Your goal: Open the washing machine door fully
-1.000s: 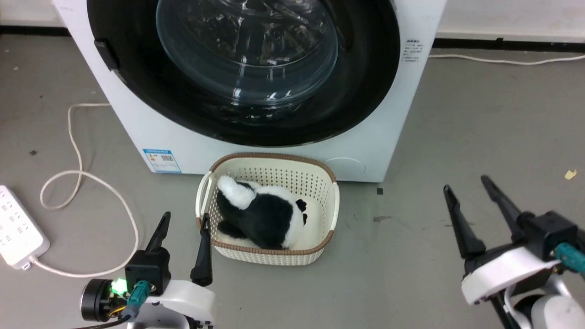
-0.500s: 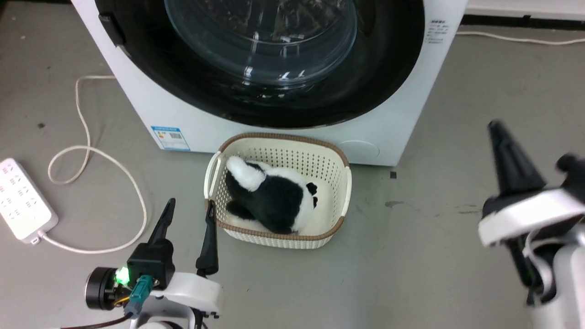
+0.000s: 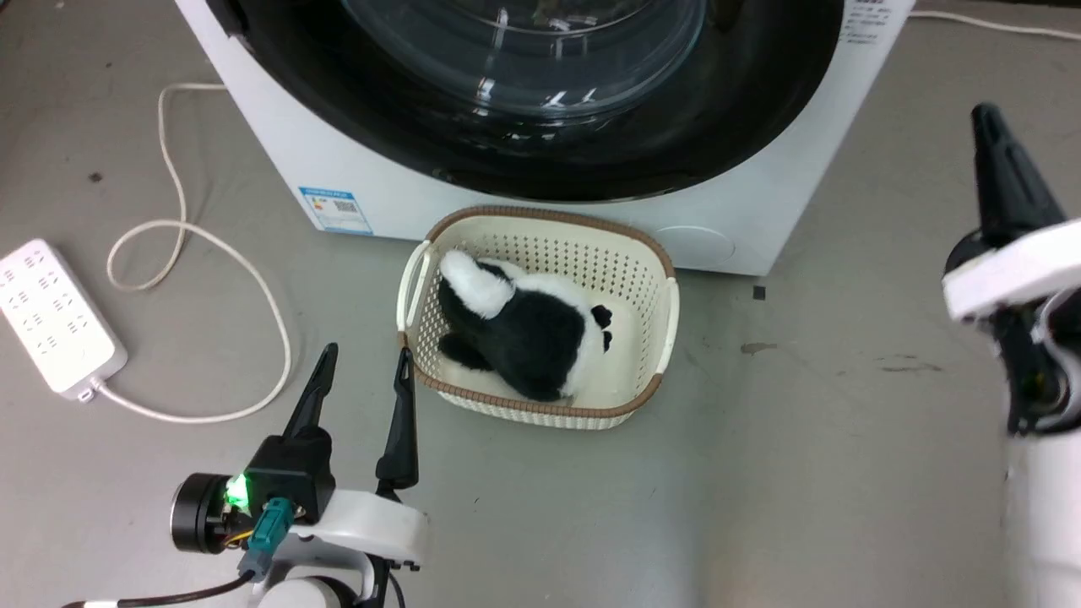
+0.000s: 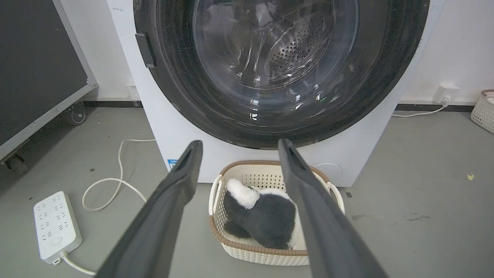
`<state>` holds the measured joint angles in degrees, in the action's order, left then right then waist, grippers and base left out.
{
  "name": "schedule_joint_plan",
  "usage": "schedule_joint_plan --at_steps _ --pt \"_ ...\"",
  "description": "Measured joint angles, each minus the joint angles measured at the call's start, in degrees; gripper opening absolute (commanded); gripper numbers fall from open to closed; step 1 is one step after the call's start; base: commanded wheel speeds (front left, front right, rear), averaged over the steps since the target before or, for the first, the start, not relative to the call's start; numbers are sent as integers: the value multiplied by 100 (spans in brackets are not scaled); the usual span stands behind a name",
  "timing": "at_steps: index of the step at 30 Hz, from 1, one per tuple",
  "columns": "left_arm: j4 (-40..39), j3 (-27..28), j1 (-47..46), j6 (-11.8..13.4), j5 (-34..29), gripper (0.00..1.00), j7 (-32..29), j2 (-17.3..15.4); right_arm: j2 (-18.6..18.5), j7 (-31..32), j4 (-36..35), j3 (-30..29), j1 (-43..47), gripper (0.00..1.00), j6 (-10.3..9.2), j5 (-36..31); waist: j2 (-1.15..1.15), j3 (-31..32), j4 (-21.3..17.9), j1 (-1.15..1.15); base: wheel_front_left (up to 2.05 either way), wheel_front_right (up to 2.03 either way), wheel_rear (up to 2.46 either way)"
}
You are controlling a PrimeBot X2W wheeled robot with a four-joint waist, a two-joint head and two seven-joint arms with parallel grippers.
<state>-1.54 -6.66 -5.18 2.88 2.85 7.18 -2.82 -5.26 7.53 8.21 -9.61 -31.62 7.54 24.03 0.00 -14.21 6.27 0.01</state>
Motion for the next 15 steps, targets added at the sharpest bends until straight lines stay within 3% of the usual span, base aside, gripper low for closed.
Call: schedule_joint_plan --at_steps 15 --pt "-23 -186 -219 73 89 100 172 0 -7 1018 1696 -1128 -1781 0 -1 541 0 -445 249 0 0 0 0"
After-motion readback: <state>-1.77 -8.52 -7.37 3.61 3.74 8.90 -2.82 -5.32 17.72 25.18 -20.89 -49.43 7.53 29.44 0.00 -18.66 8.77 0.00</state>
